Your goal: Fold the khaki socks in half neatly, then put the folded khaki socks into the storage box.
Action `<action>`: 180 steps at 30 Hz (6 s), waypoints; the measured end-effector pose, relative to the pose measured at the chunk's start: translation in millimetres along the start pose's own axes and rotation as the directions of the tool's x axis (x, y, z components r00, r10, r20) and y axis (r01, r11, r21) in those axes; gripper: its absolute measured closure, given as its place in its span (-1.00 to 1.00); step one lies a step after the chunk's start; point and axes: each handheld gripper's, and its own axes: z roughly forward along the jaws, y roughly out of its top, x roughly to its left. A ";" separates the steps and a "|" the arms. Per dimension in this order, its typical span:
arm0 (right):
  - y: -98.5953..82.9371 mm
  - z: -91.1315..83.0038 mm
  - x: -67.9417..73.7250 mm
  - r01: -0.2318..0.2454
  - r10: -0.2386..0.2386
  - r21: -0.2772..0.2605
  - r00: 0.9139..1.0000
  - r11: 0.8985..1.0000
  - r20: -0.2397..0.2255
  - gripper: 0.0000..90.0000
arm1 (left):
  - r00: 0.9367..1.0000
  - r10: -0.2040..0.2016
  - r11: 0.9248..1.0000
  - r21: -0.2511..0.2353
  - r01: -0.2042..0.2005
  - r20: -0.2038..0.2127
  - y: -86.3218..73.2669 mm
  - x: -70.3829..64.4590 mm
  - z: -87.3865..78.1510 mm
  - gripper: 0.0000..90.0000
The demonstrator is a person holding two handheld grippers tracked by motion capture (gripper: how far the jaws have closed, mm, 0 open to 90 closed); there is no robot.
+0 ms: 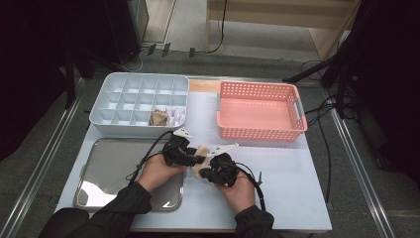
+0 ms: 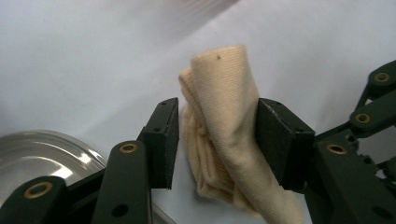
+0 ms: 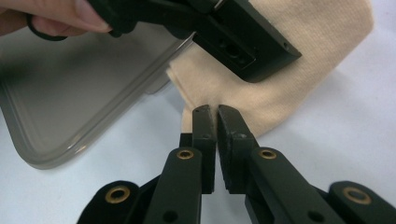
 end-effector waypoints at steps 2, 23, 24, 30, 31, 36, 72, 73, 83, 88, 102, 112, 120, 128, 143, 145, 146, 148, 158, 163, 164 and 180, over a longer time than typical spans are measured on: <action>-1.2 -0.1 0.5 -0.001 0.001 0.005 1.000 1.000 0.002 0.93 | 1.000 -0.013 1.000 0.009 0.013 0.015 -0.5 3.3 1.8 0.07; -6.7 -1.0 1.6 -0.001 0.001 0.016 1.000 1.000 0.010 0.90 | 1.000 0.026 0.999 0.046 -0.026 0.008 -2.2 -10.3 6.6 0.14; -6.8 -1.1 1.4 0.001 -0.001 0.016 1.000 1.000 0.008 0.89 | 1.000 0.027 0.999 0.047 -0.027 0.010 -2.3 -11.0 6.7 0.15; -7.6 -1.6 2.0 0.006 -0.006 0.016 1.000 1.000 -0.001 0.82 | 0.999 0.033 0.997 0.066 -0.035 0.031 -2.7 -13.9 7.0 0.30; -8.0 -1.6 2.0 0.014 -0.014 0.014 1.000 1.000 -0.004 0.80 | 0.999 0.034 0.997 0.069 -0.037 0.037 -2.8 -14.0 7.2 0.34; -9.4 -2.0 1.9 0.024 -0.024 0.008 1.000 1.000 -0.019 0.71 | 0.998 0.035 0.997 0.072 -0.039 0.044 -2.5 -15.9 7.6 0.48; -2.3 -22.2 -30.9 0.030 -0.031 -0.051 0.999 0.998 -0.020 0.08 | 0.999 -0.035 0.998 -0.057 0.035 0.003 4.4 7.4 -57.6 0.57; -1.6 -22.5 -31.9 0.023 -0.024 -0.049 0.999 0.999 -0.021 0.08 | 0.999 -0.044 0.997 -0.060 0.044 0.008 4.1 8.3 -60.2 0.57; 5.3 -19.0 -34.0 0.021 -0.023 -0.051 0.999 0.998 -0.035 0.08 | 0.997 -0.069 0.994 -0.090 0.067 -0.023 0.3 17.0 -83.4 0.57; 9.9 -15.7 -34.9 0.030 -0.032 -0.052 0.999 0.998 -0.036 0.08 | 0.995 -0.090 0.991 -0.104 0.084 -0.050 -3.4 23.8 -93.3 0.57; 14.2 -12.7 -35.8 0.026 -0.028 -0.043 0.999 0.999 -0.042 0.09 | 0.982 -0.165 0.979 -0.136 0.152 -0.088 -10.1 53.1 -118.3 0.57; 13.5 -12.2 -36.3 0.031 -0.033 -0.034 0.999 0.999 -0.034 0.09 | 0.972 -0.201 0.969 -0.170 0.179 -0.122 -10.7 72.3 -137.7 0.57; 12.5 -12.6 -35.8 0.028 -0.028 -0.026 0.999 0.999 -0.020 0.09 | 0.968 -0.210 0.964 -0.196 0.181 -0.136 -2.6 81.7 -153.3 0.57; 12.1 -11.6 -34.0 0.034 -0.035 -0.024 0.999 0.999 -0.015 0.09 | 0.957 -0.238 0.953 -0.230 0.198 -0.163 9.1 99.6 -169.8 0.57; 0.7 -19.6 -34.0 0.015 -0.015 -0.027 1.000 1.000 0.006 0.09 | 0.937 -0.266 0.958 -0.172 0.230 -0.227 18.9 151.5 -146.2 0.57; -0.9 -20.8 -34.4 0.012 -0.012 -0.028 1.000 1.000 0.009 0.09 | 0.935 -0.274 0.956 -0.168 0.239 -0.226 18.0 155.4 -142.5 0.57; -1.3 -21.2 -34.2 0.007 -0.007 -0.027 1.000 1.000 0.010 0.09 | 0.935 -0.274 0.956 -0.167 0.239 -0.227 17.8 156.4 -140.9 0.57; -2.4 -21.6 -34.3 0.005 -0.004 -0.029 1.000 1.000 0.012 0.09 | 0.934 -0.273 0.957 -0.161 0.240 -0.232 17.6 158.2 -137.6 0.57; -3.6 -22.3 -34.8 0.001 -0.001 -0.030 1.000 1.000 0.013 0.09 | 0.927 -0.266 0.962 -0.129 0.240 -0.263 14.5 162.4 -131.0 0.55; -3.3 -21.0 -34.8 0.008 -0.007 -0.029 1.000 1.000 0.012 0.09 | 0.930 -0.264 0.964 -0.094 0.248 -0.256 12.0 164.3 -127.0 0.54; -3.2 -20.9 -34.8 0.008 -0.007 -0.029 1.000 1.000 0.012 0.09 | 0.931 -0.263 0.964 -0.095 0.247 -0.253 12.3 164.0 -127.1 0.54; -1.9 -20.5 -34.1 0.005 -0.005 -0.027 1.000 1.000 0.008 0.09 | 0.933 -0.264 0.963 -0.123 0.240 -0.243 14.3 158.9 -142.9 0.12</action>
